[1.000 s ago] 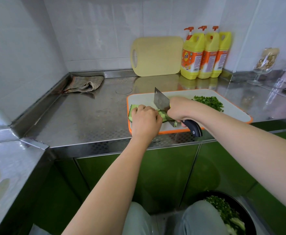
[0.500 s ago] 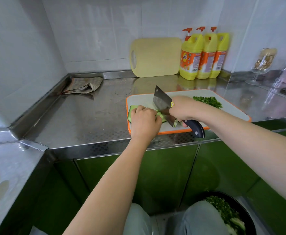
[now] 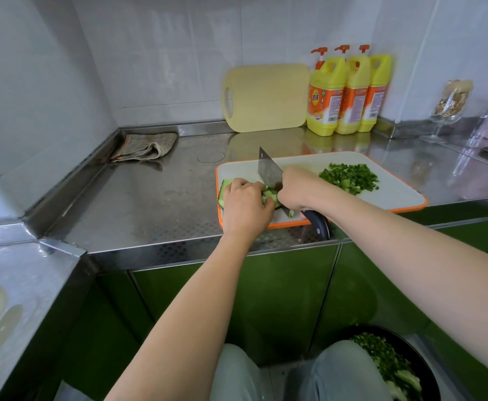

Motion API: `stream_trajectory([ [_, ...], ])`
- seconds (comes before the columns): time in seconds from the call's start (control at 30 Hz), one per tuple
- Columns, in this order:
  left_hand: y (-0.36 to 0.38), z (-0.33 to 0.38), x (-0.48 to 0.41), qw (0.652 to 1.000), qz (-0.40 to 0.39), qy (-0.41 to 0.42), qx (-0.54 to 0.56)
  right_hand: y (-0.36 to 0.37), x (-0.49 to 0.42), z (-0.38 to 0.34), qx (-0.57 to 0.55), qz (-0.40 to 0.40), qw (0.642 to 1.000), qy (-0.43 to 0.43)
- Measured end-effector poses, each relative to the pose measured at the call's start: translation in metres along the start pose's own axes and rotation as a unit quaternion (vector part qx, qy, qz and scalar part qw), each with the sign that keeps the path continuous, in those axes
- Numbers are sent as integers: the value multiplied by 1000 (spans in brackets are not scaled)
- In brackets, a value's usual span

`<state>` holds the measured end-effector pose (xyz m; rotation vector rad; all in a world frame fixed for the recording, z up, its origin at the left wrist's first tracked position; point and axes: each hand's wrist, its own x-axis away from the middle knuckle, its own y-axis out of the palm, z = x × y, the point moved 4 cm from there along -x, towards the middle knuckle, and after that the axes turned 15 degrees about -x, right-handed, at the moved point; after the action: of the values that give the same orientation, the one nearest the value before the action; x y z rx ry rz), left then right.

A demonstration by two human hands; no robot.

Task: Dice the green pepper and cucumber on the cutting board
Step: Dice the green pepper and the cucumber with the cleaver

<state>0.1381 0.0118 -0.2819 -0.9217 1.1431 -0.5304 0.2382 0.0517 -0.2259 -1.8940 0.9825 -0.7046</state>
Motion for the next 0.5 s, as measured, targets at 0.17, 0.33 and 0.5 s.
stream_trajectory([
  [0.17, -2, -2, 0, 1000, 0, -9, 17, -6, -1, 23, -74, 69, 995, -21],
  [0.33, -1, -2, 0, 999, -8, -24, -26, -21, 9, 23, -131, 41, 990, -15],
  [0.5, 2, -1, -2, 996, -29, -27, -81, -25, 16, 13, -105, -14, 994, 5],
])
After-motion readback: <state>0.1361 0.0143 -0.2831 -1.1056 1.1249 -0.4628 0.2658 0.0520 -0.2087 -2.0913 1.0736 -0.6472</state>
